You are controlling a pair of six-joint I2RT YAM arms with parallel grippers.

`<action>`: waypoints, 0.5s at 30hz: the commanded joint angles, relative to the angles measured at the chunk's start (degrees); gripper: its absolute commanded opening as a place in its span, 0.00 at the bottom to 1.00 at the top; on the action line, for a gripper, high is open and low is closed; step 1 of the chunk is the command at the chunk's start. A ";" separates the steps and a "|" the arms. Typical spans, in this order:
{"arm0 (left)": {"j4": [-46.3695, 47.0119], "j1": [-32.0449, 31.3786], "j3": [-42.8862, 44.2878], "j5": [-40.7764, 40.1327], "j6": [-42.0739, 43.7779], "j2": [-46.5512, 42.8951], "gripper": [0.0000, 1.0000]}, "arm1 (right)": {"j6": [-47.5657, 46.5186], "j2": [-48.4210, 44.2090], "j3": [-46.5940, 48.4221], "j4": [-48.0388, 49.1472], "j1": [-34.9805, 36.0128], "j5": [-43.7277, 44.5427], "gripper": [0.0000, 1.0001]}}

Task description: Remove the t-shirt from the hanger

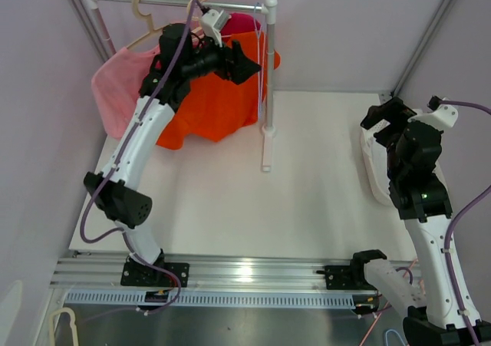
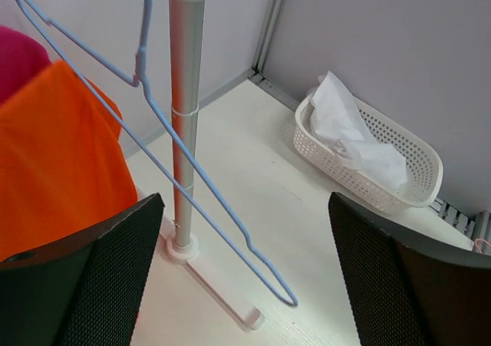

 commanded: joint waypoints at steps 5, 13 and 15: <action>-0.06 5.53 -0.16 -0.61 1.31 -9.09 0.96 | -0.51 0.49 0.06 2.17 1.62 -3.16 1.00; -3.21 12.04 8.27 -0.96 -2.65 -0.59 0.88 | -4.03 1.54 -0.03 3.57 2.50 -6.94 0.99; -4.71 11.96 13.53 -0.88 -2.30 1.89 0.84 | -4.12 1.63 0.15 3.92 2.50 -7.29 0.99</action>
